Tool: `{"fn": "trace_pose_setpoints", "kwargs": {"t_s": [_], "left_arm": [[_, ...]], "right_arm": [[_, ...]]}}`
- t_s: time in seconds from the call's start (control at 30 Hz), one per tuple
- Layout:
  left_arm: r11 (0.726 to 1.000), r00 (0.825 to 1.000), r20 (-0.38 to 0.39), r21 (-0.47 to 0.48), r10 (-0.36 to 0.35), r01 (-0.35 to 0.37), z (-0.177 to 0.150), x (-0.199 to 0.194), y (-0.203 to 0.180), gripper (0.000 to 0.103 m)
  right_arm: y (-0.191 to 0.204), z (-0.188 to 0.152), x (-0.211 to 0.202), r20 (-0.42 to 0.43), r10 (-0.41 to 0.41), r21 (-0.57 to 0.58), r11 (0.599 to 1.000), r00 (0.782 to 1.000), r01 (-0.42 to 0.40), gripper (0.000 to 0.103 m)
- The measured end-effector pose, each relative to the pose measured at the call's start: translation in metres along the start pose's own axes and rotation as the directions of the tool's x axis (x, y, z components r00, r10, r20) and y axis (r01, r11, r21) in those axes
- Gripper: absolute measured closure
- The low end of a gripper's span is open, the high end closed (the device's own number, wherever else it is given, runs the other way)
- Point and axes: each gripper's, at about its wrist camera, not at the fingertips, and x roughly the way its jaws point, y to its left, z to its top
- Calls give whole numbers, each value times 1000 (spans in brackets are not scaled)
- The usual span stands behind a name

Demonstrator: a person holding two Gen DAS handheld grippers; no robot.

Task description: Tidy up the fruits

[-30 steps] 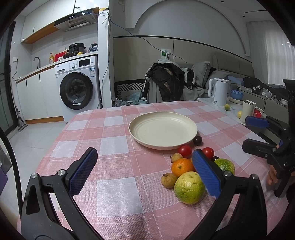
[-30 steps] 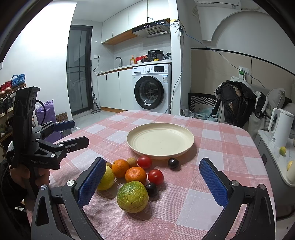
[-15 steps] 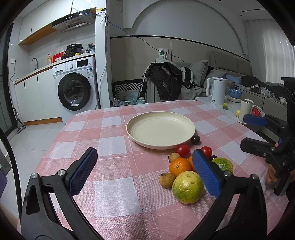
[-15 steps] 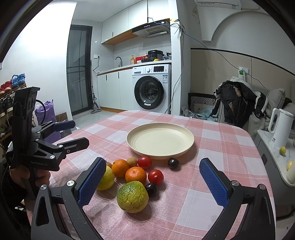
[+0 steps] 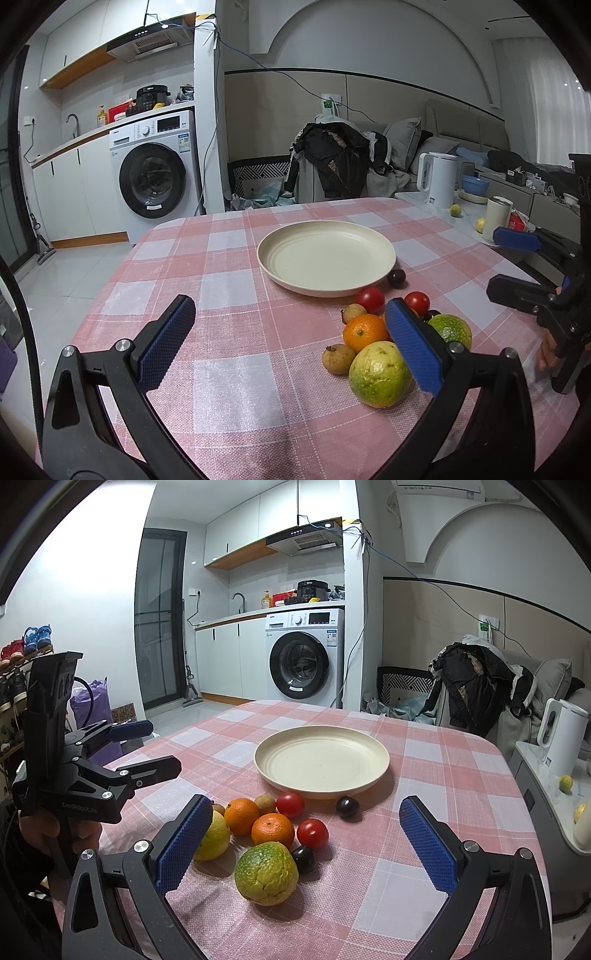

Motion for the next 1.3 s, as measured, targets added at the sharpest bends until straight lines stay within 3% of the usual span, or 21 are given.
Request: {"fn": "trace_pose_setpoints", "kwargs": {"t_s": [0.4,0.57,0.97,1.17,1.3], "left_arm": [[997,995,-58,-1,-83,83,-1,2,-7,1],[995,989,-109,16,-99,101,-8,6,-13,1],[990,966,-219,7,-135,140,-16,24,-14,1],[987,954,-260,7,-151,159,-18,30,-17,1],[984,948,-273,22,-165,178,-19,31,-20,1]], "right_arm": [[-6,1,3,-35,-19,17,1000,999,20,0],[-9,-1,16,-134,-54,20,998,990,58,0],[0,-16,38,-315,17,60,998,949,2,0],[3,-22,46,-365,53,74,997,930,-28,9],[4,-27,49,-392,94,97,993,915,-61,21]]}}
